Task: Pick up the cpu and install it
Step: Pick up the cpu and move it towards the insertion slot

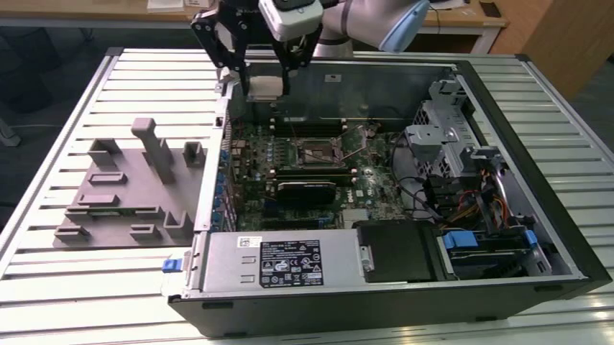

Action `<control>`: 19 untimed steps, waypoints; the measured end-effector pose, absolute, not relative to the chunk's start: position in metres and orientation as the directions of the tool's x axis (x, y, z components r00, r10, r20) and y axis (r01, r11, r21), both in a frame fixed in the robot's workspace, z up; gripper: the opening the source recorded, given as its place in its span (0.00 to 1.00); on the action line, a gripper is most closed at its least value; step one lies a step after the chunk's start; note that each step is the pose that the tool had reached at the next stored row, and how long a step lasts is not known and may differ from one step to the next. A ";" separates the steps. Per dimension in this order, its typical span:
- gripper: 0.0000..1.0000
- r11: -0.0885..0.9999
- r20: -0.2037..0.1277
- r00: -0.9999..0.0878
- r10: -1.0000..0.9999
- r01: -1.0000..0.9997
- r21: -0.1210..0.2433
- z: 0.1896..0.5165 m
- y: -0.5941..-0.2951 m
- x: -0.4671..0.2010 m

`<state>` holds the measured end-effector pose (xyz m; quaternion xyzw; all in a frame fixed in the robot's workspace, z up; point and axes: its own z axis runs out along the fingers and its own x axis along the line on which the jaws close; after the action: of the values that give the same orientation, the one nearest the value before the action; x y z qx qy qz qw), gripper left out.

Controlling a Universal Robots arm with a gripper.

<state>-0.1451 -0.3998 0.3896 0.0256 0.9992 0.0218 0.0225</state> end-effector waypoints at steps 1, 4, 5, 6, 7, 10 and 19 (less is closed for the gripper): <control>0.55 0.998 -0.043 -0.998 0.052 0.050 0.045 0.388 -0.400 -0.144; 0.55 0.998 -0.041 -0.998 0.052 0.050 0.045 0.384 -0.400 -0.140; 0.55 0.998 -0.040 -0.998 0.052 0.050 0.045 0.382 -0.400 -0.138; 0.55 0.998 -0.040 -0.998 0.052 0.050 0.044 0.381 -0.400 -0.137; 0.55 0.998 -0.039 -0.998 0.052 0.050 0.045 0.379 -0.400 -0.136; 0.55 0.998 -0.037 -0.998 0.052 0.050 0.044 0.375 -0.400 -0.133; 0.55 0.998 -0.033 -0.998 0.052 0.051 0.044 0.361 -0.400 -0.128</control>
<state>-0.1279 -0.3996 0.3614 0.0257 0.9993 0.0217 0.0170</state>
